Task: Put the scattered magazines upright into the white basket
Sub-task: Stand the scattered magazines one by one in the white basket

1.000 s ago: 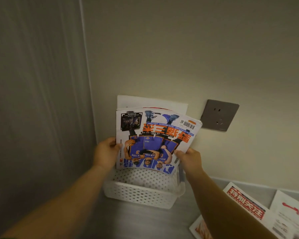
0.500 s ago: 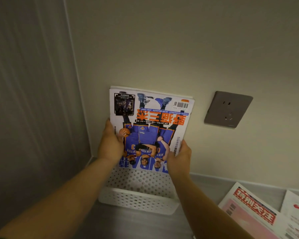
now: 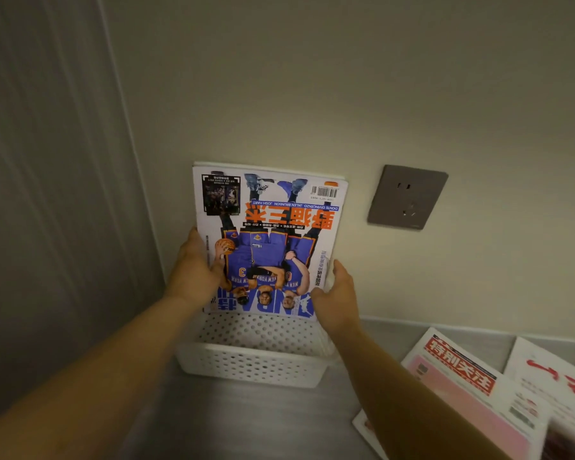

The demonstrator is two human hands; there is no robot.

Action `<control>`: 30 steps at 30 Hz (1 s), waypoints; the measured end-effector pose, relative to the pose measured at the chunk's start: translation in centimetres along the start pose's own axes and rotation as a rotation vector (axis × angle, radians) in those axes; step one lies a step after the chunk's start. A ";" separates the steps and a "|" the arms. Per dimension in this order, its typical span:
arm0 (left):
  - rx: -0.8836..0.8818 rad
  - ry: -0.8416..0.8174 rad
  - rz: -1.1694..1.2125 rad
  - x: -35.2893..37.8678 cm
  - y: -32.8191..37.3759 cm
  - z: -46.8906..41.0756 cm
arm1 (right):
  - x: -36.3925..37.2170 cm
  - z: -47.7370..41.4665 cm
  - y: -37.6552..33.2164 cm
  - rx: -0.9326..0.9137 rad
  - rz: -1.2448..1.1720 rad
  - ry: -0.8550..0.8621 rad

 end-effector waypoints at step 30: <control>-0.188 -0.520 -0.070 20.0 5.2 40.8 | -34.3 23.5 26.5 0.395 0.659 0.023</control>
Point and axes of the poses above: each hand's wrist, its own z-axis away from the middle knuckle, its own x-axis out of the palm, y = z × x, the point moved 7 cm from there along -z, towards the middle knuckle, and after that the axes turned 12 degrees about z, right-handed, at the moved point
